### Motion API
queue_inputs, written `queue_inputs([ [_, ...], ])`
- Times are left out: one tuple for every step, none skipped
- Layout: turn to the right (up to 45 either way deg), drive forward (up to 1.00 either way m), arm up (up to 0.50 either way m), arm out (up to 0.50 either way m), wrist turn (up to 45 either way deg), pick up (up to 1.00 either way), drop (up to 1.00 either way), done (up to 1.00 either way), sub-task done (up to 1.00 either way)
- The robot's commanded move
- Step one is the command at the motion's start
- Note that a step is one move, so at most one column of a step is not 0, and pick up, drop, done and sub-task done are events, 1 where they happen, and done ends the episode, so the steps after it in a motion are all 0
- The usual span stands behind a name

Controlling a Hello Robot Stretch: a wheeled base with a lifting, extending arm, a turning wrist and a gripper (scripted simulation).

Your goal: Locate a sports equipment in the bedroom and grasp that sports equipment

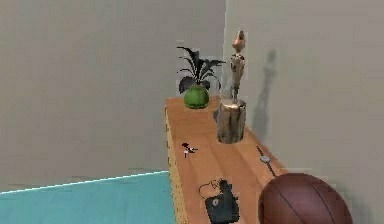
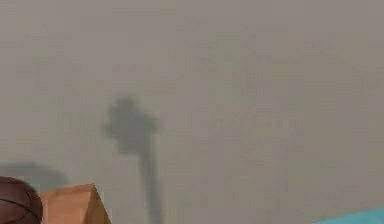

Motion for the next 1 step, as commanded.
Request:
queue_inputs([
  [-45.0, 0.0, 0.0, 0.0, 0.0, 0.0, 0.0, 0.0, 0.0],
])
